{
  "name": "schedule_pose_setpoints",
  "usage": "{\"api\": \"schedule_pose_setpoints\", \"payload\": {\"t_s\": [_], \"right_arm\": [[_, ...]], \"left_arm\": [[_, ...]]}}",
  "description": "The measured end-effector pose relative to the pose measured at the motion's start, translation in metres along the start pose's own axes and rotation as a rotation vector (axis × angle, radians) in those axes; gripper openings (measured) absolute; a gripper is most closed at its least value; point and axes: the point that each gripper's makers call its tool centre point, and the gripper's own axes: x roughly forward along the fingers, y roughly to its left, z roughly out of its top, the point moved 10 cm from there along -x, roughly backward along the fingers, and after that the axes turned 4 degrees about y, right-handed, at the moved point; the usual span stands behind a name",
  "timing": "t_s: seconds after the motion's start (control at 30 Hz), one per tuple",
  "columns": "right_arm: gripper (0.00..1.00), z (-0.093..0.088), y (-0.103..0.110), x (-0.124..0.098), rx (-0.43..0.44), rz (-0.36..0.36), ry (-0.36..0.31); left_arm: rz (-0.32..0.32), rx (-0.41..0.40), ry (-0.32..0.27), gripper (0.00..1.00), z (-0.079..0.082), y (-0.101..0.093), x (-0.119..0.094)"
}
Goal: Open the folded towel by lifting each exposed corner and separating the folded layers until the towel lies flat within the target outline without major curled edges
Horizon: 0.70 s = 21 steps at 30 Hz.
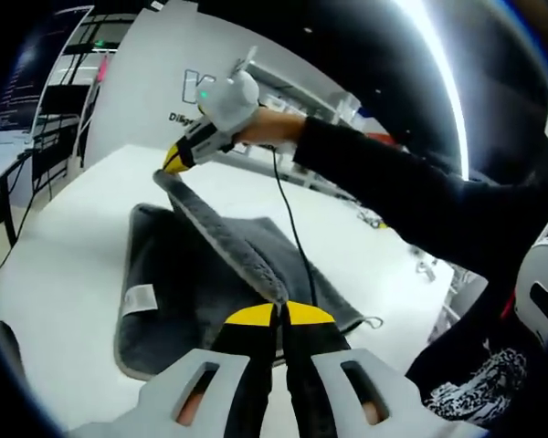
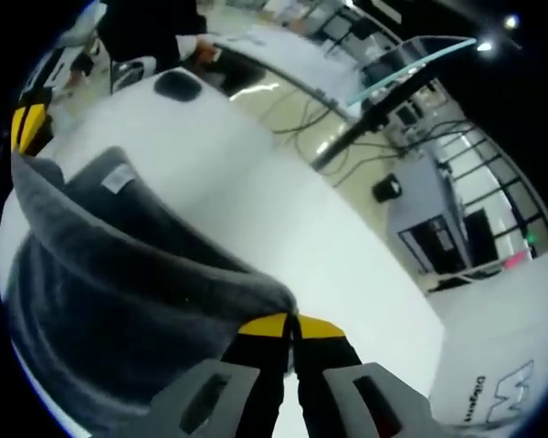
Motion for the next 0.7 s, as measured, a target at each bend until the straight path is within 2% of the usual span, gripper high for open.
{"api": "schedule_pose_setpoints", "payload": {"t_s": [0.37, 0.7], "right_arm": [[0.00, -0.011, 0.006, -0.019, 0.019, -0.029, 0.012], [0.00, -0.025, 0.012, -0.032, 0.023, -0.045, 0.046]], "left_arm": [[-0.072, 0.026, -0.009, 0.00, 0.007, -0.022, 0.015], [-0.116, 0.029, -0.018, 0.00, 0.006, -0.032, 0.027]]}}
